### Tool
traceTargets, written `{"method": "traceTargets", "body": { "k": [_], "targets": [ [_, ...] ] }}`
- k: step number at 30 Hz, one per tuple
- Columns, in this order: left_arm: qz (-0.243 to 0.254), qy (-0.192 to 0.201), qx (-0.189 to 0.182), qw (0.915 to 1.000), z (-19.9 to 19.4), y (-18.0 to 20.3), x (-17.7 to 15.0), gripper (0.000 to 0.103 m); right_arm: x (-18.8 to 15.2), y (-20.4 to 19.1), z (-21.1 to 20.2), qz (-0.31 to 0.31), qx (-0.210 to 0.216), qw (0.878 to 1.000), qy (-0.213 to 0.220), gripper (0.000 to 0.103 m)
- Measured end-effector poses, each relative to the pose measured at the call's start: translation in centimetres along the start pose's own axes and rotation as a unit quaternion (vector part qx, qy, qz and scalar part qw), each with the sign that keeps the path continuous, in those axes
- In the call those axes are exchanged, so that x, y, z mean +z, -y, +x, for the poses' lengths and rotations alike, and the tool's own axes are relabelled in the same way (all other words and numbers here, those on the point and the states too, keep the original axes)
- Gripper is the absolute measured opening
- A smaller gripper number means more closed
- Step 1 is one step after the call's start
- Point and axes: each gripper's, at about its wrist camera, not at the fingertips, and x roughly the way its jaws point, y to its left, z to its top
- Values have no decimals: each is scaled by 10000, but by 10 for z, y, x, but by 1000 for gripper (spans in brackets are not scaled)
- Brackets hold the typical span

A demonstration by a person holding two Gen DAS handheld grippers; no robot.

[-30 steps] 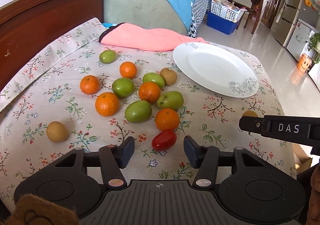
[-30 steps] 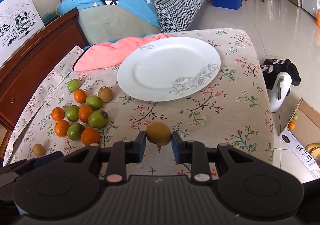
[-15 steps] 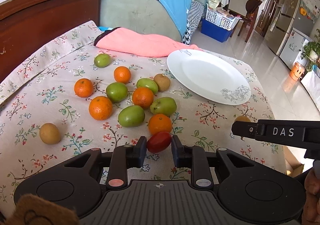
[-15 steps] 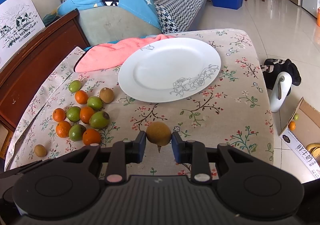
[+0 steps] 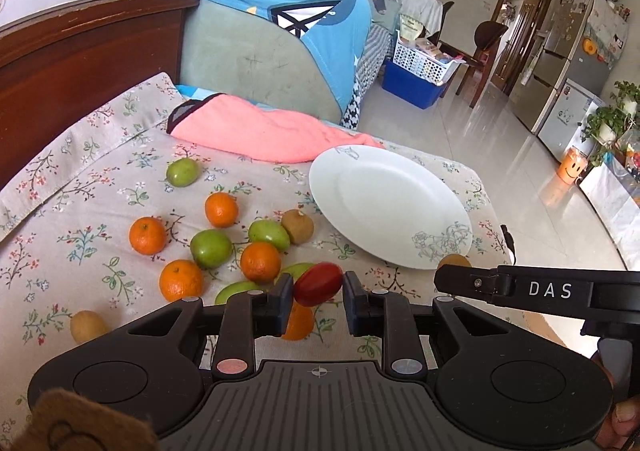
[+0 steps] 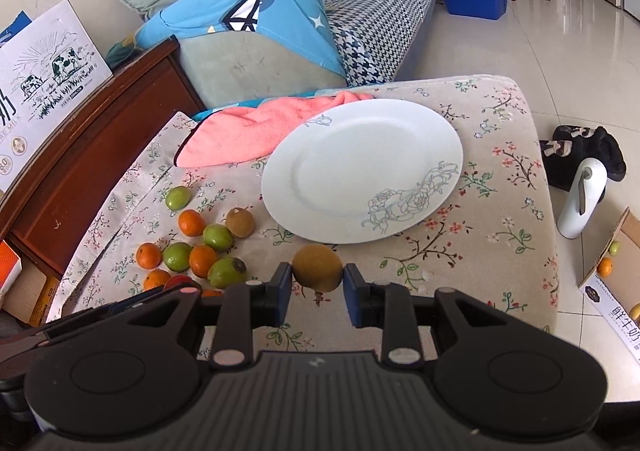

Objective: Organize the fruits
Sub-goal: 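Lower kiwi and tomato onto the white plate and open both grippers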

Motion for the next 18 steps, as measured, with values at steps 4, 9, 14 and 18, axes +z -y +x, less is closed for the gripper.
{"method": "traceTargets", "body": {
  "k": [4, 9, 14, 18],
  "targets": [
    [41, -38, -117, 9999, 12, 4, 10, 24, 12, 1, 5, -84, 64, 9999, -20, 28],
    [57, -97, -239, 9996, 30, 8, 22, 24, 26, 9, 17, -100, 30, 9999, -24, 28],
    [74, -168, -343, 9992, 52, 11, 31, 24, 32, 18, 31, 58, 7, 9999, -153, 28],
    [123, -212, -356, 9991, 68, 13, 37, 24, 38, 22, 43, 83, -53, 9997, -229, 28]
  ]
}}
